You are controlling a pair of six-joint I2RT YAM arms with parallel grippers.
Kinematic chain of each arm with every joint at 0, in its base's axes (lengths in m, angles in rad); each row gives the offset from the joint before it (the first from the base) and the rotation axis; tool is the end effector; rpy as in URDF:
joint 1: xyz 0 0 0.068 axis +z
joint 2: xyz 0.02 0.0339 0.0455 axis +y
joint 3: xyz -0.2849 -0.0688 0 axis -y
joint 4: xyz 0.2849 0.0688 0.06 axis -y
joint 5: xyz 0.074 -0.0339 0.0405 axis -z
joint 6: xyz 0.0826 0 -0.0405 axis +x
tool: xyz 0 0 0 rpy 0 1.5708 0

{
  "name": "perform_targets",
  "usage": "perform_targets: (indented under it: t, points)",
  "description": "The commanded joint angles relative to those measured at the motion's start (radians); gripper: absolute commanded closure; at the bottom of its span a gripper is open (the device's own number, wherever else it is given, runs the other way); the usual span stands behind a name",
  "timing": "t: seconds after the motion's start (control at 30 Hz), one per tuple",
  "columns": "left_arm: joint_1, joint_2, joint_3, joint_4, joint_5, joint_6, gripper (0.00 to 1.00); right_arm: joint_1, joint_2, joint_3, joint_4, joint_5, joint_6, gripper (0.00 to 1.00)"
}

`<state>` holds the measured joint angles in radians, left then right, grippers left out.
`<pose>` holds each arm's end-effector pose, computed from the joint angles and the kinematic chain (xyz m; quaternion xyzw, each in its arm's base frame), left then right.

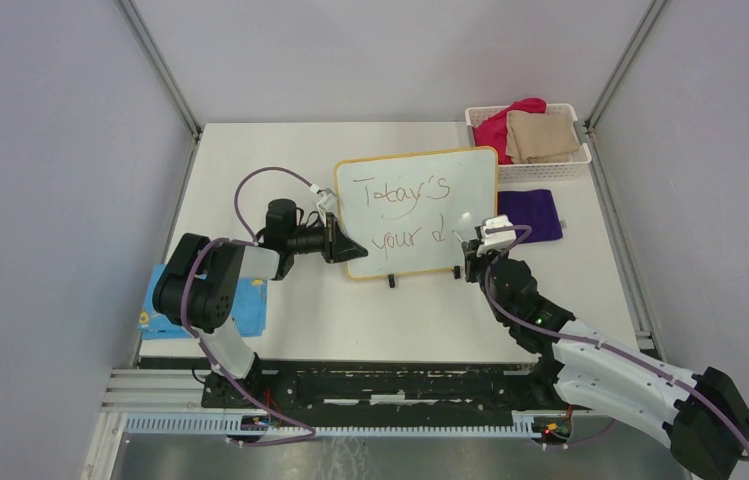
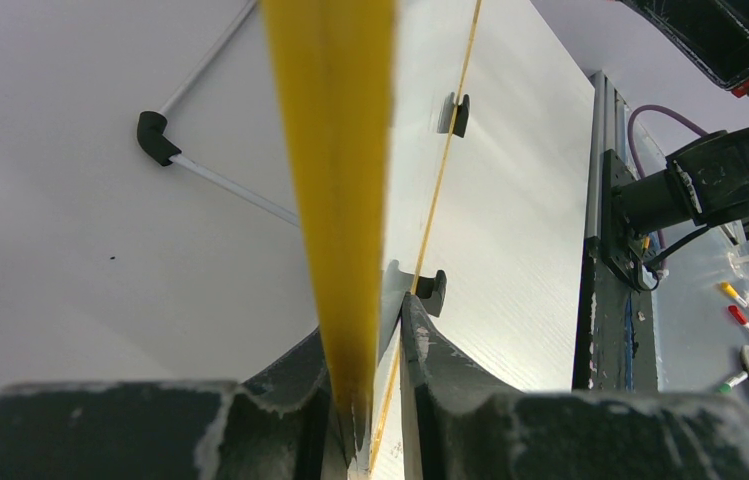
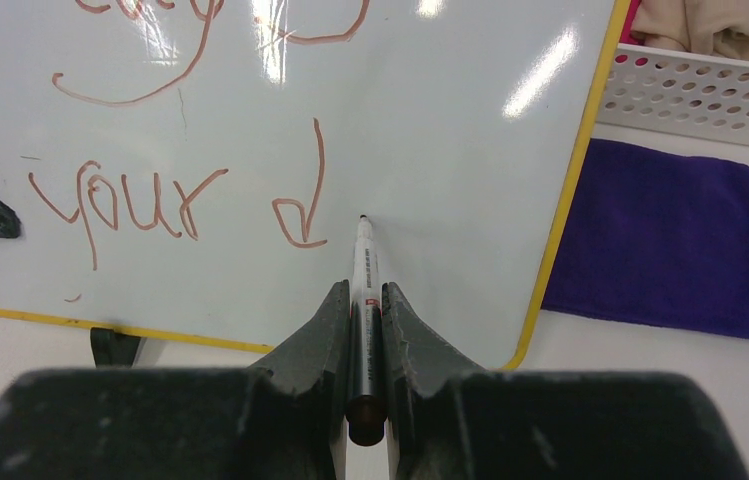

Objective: Write a sentence on the whiteboard

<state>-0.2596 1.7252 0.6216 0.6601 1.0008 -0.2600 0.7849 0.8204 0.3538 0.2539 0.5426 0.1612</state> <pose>0.3231 -0.1578 0.1168 0.2562 0.7417 -0.5124 0.3489 0.2060 0.1455 0.2168 -0.0698 0.7652 0.0900 0.6336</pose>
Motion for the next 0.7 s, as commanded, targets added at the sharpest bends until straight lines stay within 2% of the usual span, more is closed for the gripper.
perform_targets:
  t: [0.0, 0.4, 0.67]
  points:
    - [-0.02, 0.047, -0.018, -0.162, -0.096, 0.053, 0.98, -0.008, 0.014, 0.049, 0.062, -0.001, -0.009, 1.0]
    - [-0.02, 0.048, -0.018, -0.162, -0.096, 0.053, 0.98, -0.007, 0.033, 0.025, 0.056, -0.082, 0.003, 1.0]
    - [-0.02, 0.048, -0.018, -0.162, -0.096, 0.052, 0.98, -0.008, -0.019, -0.037, 0.021, -0.065, 0.023, 1.0]
